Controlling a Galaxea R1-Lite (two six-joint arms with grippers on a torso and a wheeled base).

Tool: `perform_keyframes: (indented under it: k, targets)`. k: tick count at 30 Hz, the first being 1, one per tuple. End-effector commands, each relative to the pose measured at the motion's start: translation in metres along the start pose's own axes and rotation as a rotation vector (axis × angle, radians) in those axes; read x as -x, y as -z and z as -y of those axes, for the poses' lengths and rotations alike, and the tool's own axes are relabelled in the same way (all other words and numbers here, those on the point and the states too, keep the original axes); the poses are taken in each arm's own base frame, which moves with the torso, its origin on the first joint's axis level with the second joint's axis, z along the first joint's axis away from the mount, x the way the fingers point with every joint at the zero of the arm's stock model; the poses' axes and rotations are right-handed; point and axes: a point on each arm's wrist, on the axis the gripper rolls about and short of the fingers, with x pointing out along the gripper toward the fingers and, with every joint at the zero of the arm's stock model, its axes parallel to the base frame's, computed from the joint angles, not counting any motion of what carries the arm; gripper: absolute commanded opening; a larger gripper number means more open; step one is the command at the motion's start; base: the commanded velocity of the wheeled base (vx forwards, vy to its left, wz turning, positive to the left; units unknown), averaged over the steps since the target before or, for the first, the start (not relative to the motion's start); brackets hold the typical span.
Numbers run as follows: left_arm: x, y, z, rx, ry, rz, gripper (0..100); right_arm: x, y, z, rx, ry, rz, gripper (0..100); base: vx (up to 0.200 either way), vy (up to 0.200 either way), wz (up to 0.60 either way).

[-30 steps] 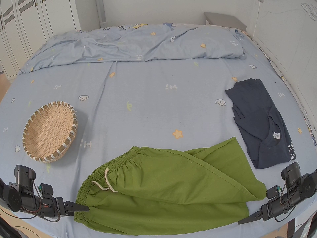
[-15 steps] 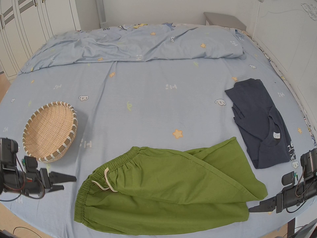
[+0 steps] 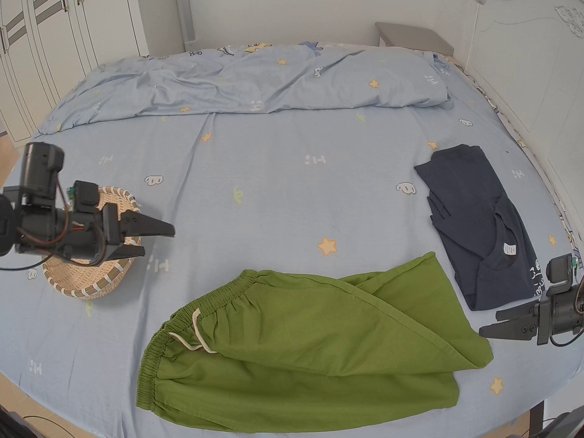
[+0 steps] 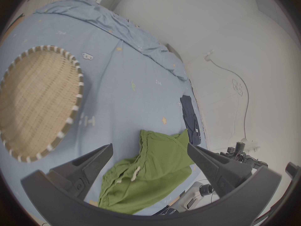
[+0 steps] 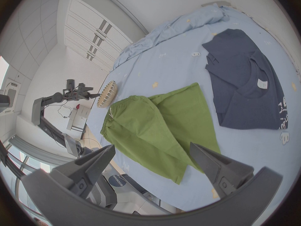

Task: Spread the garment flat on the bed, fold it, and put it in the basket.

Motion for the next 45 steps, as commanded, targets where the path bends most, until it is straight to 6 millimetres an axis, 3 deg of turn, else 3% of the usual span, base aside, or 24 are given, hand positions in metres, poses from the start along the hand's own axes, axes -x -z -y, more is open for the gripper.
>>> perform_keyframes:
  k: [1, 14, 30, 31, 45]
  targets:
    - [-0.082, -0.018, -0.012, 0.037, -0.025, -0.18, 100, 0.009, -0.004, -0.013, 0.056, -0.002, 0.033, 100, 0.0, 0.0, 0.0]
    - [-0.146, -0.009, -0.023, 0.031, -0.045, -0.289, 100, 0.005, 0.0, -0.017, 0.077, -0.019, 0.006, 100, 0.0, 0.0, 0.0]
    - [-0.163, 0.006, -0.015, 0.021, -0.029, -0.354, 100, 0.0, 0.0, -0.014, 0.065, -0.019, -0.011, 100, 0.0, 0.0, 0.0]
    - [-0.164, 0.006, -0.015, 0.02, -0.028, -0.355, 0, 0.0, 0.001, -0.014, 0.064, -0.019, -0.013, 100, 0.0, 0.0, 0.0]
    - [-0.168, 0.013, -0.01, 0.015, -0.022, -0.379, 0, -0.001, 0.0, -0.013, 0.059, -0.018, -0.016, 100, 0.0, 0.0, 0.0]
